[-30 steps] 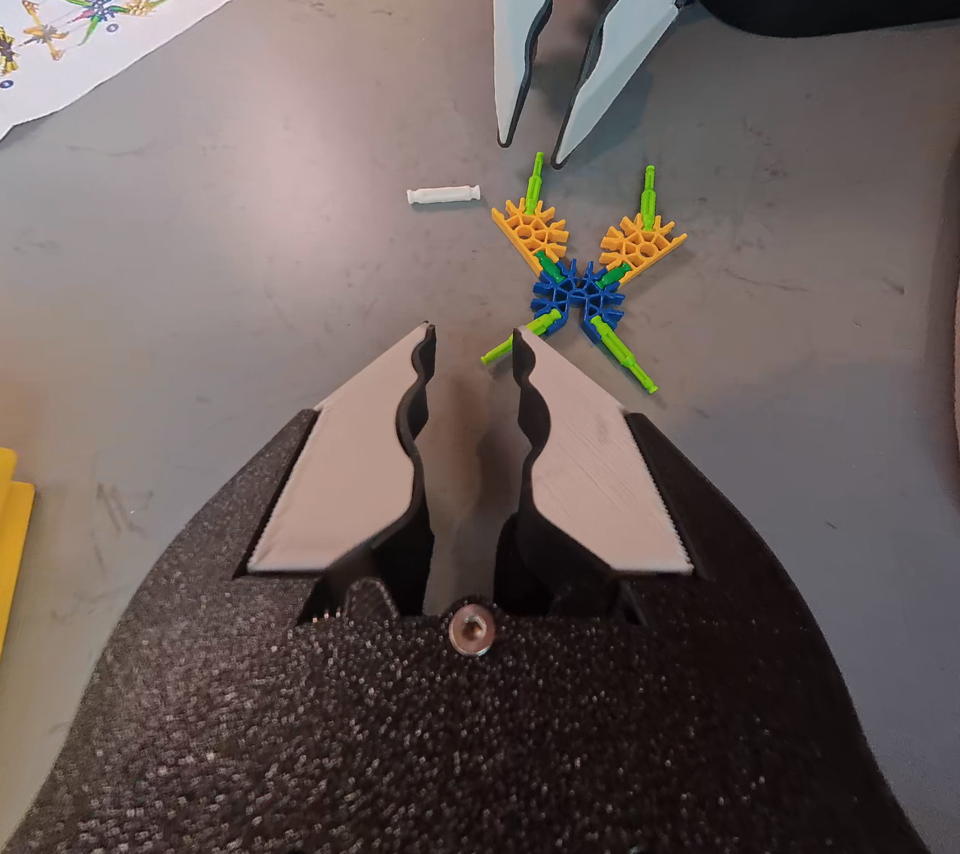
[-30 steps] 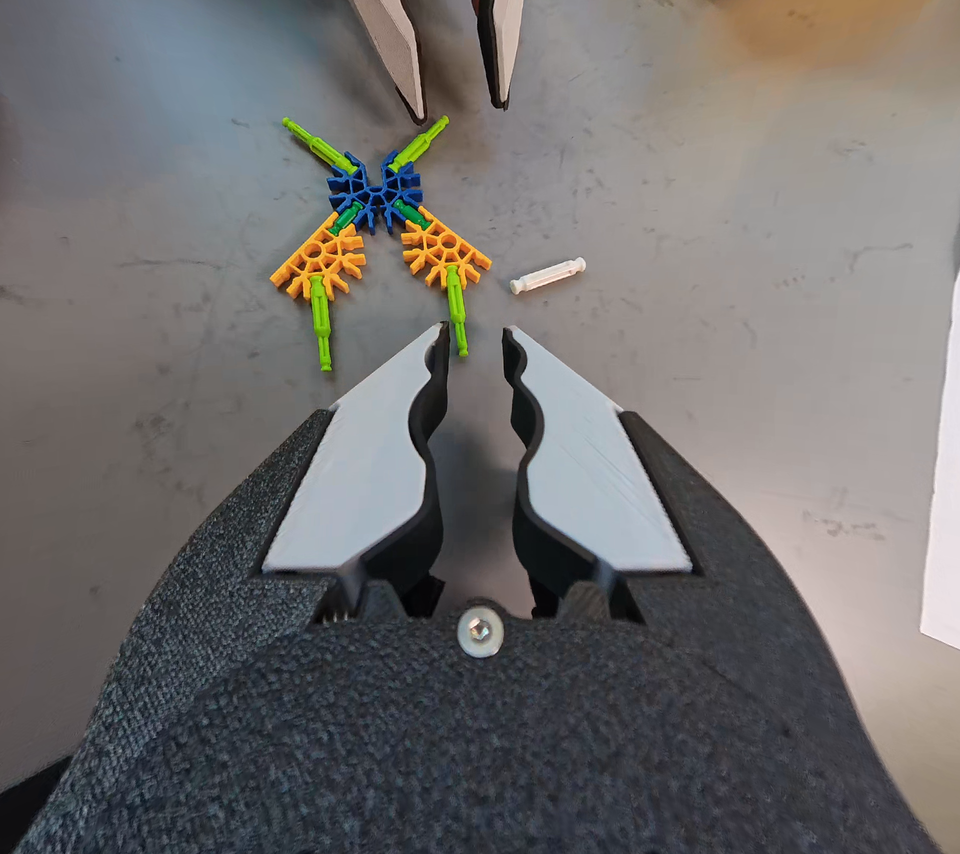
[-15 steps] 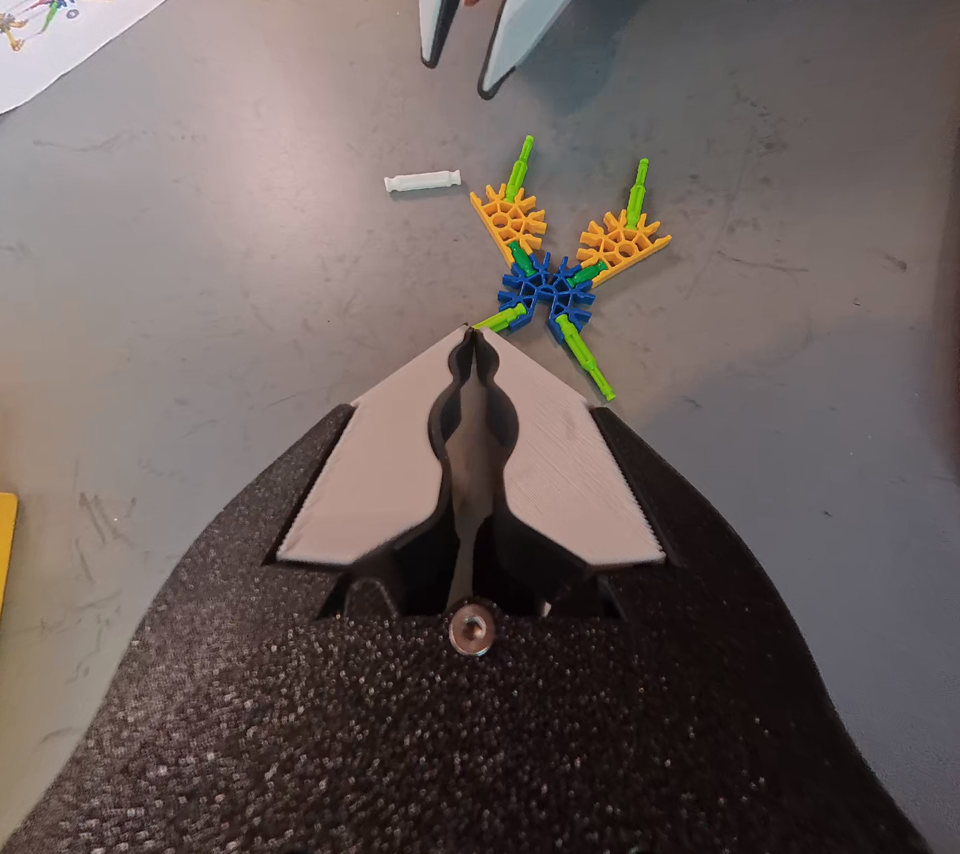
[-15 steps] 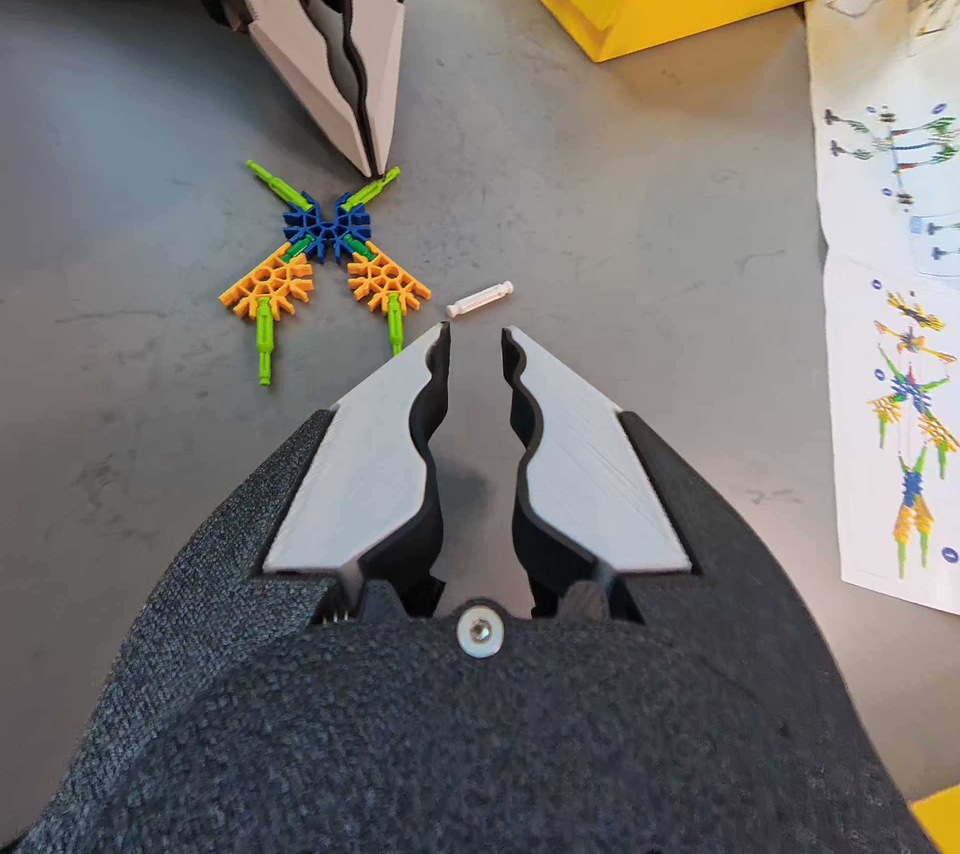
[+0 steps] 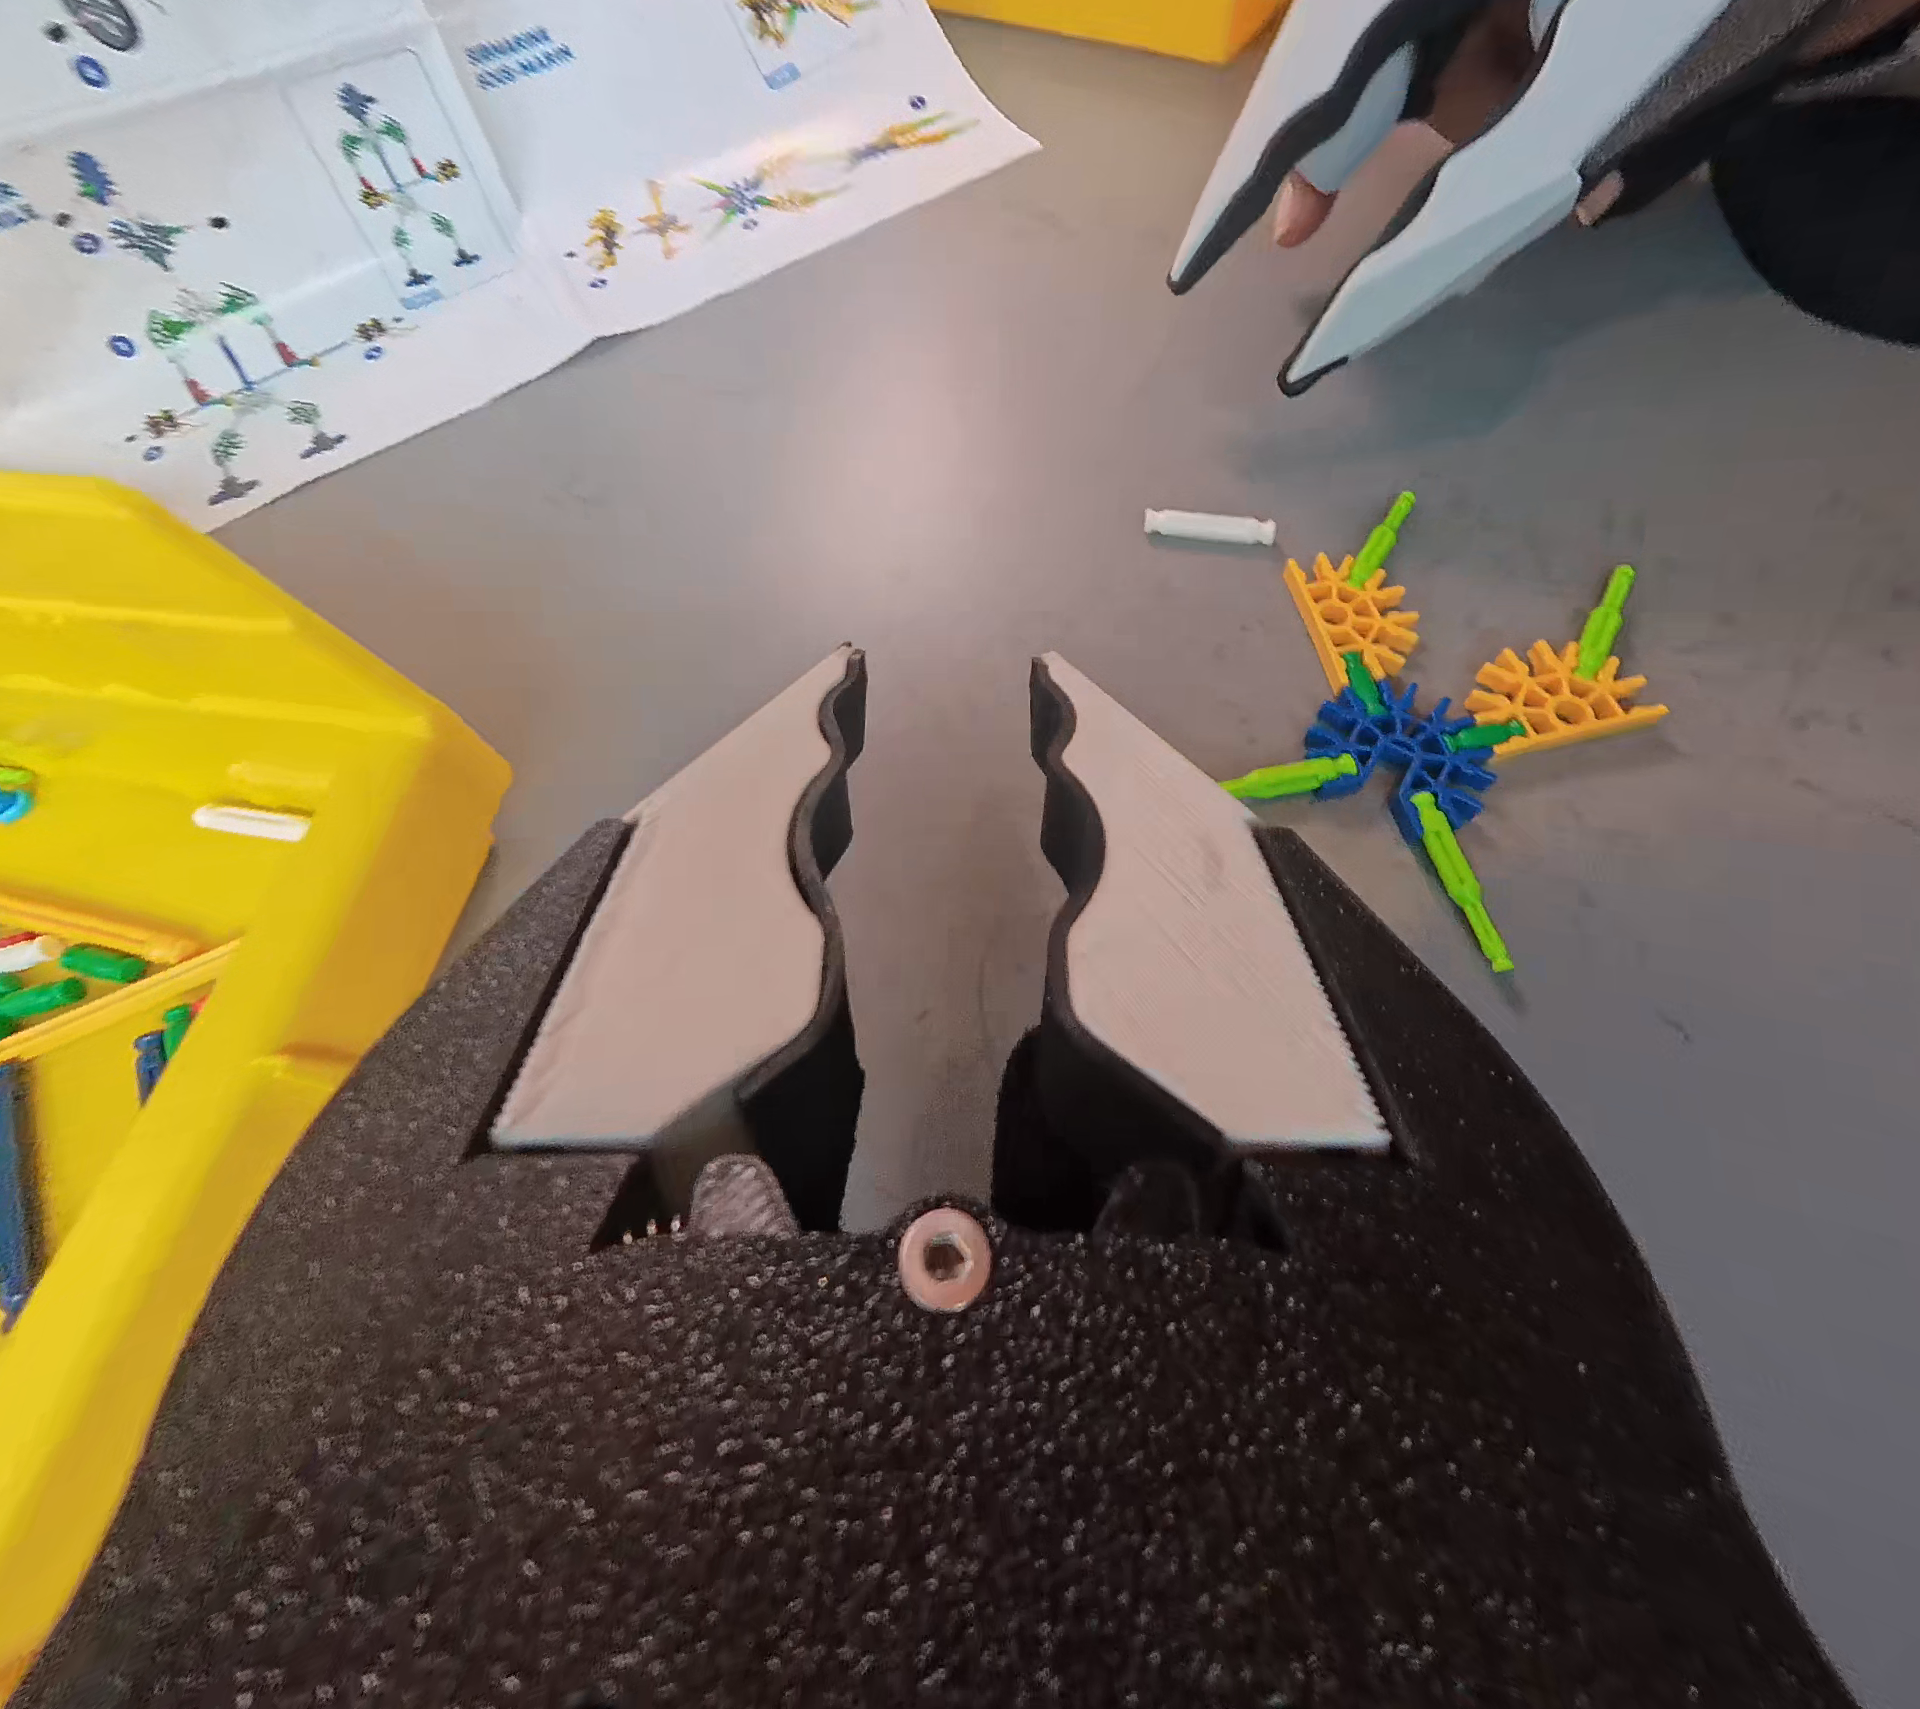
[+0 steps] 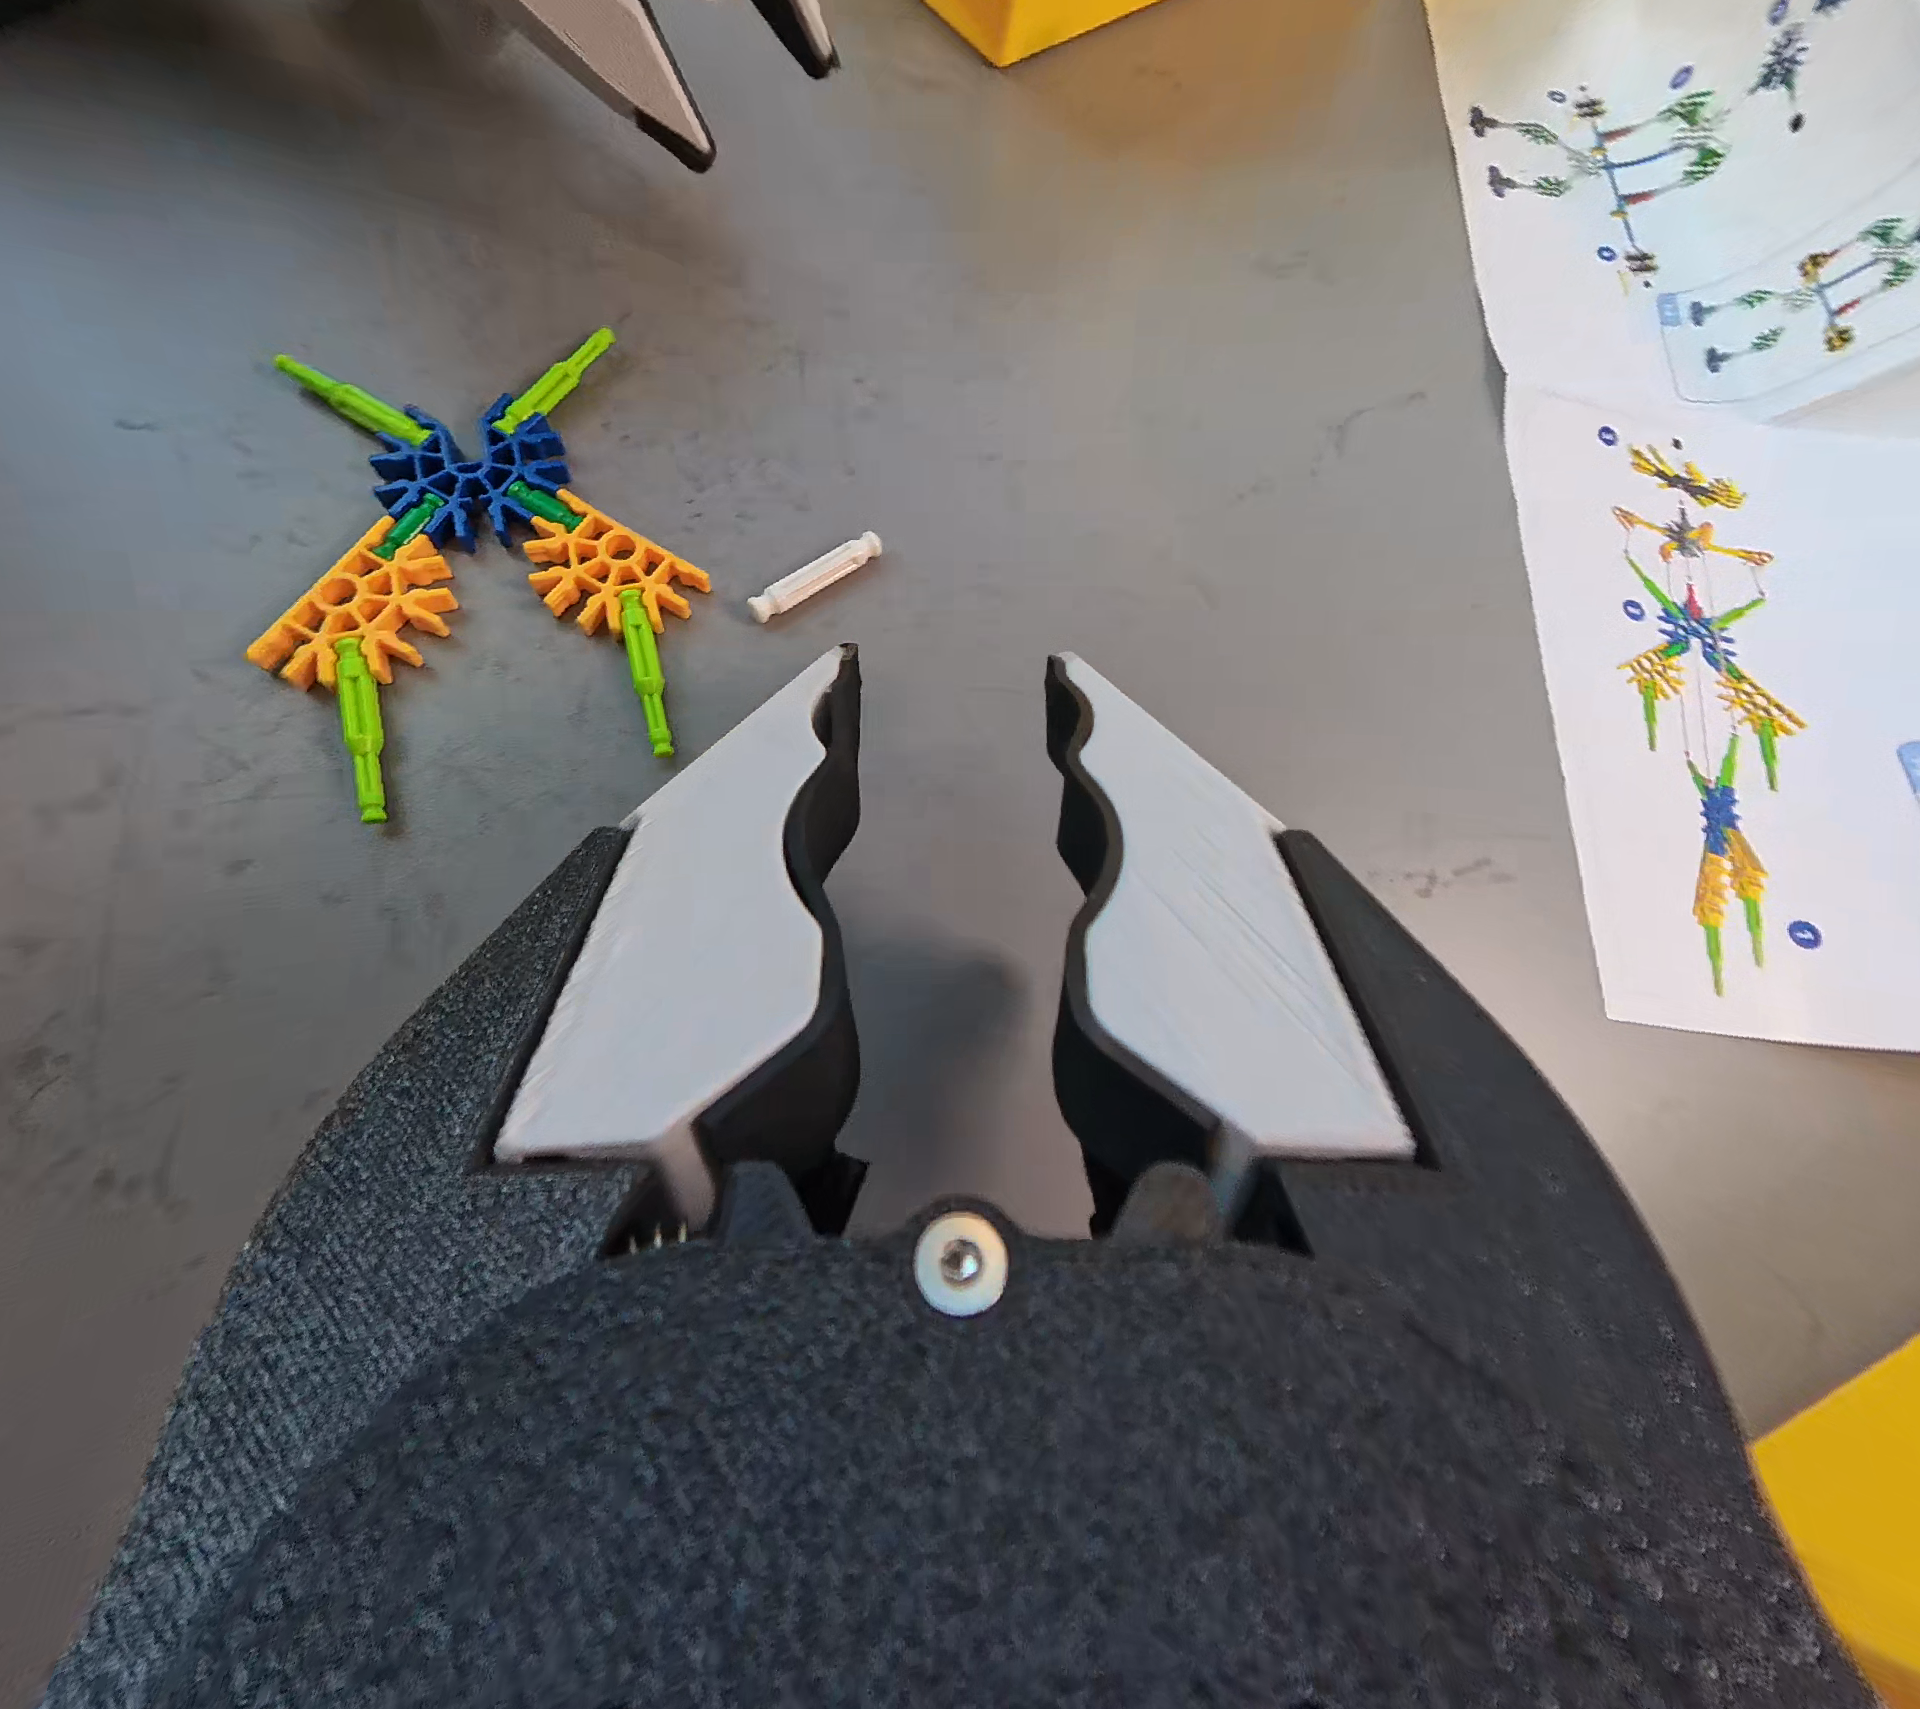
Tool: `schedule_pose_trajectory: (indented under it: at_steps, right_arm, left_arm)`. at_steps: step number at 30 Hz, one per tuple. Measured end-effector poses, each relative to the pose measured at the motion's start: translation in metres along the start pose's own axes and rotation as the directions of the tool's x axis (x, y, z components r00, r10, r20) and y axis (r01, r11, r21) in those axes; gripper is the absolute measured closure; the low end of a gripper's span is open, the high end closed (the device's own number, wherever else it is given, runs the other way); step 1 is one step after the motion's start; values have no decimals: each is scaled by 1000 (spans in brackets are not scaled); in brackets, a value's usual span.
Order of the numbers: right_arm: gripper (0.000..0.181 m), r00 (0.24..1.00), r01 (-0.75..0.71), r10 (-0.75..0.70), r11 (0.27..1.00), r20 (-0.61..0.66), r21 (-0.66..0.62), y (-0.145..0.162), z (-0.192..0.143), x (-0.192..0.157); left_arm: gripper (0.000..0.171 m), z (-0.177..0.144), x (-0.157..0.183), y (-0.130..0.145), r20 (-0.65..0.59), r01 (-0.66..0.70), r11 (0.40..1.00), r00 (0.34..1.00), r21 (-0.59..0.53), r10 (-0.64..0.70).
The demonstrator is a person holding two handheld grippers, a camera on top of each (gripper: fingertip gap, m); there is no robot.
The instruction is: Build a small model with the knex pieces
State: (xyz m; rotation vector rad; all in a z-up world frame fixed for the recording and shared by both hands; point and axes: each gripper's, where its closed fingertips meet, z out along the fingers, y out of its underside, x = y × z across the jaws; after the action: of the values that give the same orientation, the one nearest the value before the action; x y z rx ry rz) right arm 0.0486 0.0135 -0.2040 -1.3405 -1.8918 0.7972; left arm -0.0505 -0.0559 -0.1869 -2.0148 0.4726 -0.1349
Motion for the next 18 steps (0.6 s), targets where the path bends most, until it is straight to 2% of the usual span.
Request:
schedule_pose_trajectory:
  at_steps: [4, 7, 11, 18]
  right_arm:
    - [127, 983, -122, 127, 992, -135, 40, -2, -5, 31]
    - [121, 947, -210, 231, 971, -222, 115, -5, -17, 55]
    - [115, 896, -307, 359, 926, -260, 222, -8, -33, 77]
    - [108, 841, -376, 435, 897, -321, 231, 6, -43, 98]
  left_arm:
    - [138, -10, -24, -15, 75, 93, 987, 992, 129, -103]
    - [134, -17, -38, -22, 112, 136, 970, 981, 201, -161]
    - [131, -21, -51, -25, 145, 163, 955, 968, 247, -203]
    - [131, -27, -71, -22, 197, 215, 933, 940, 290, -278]
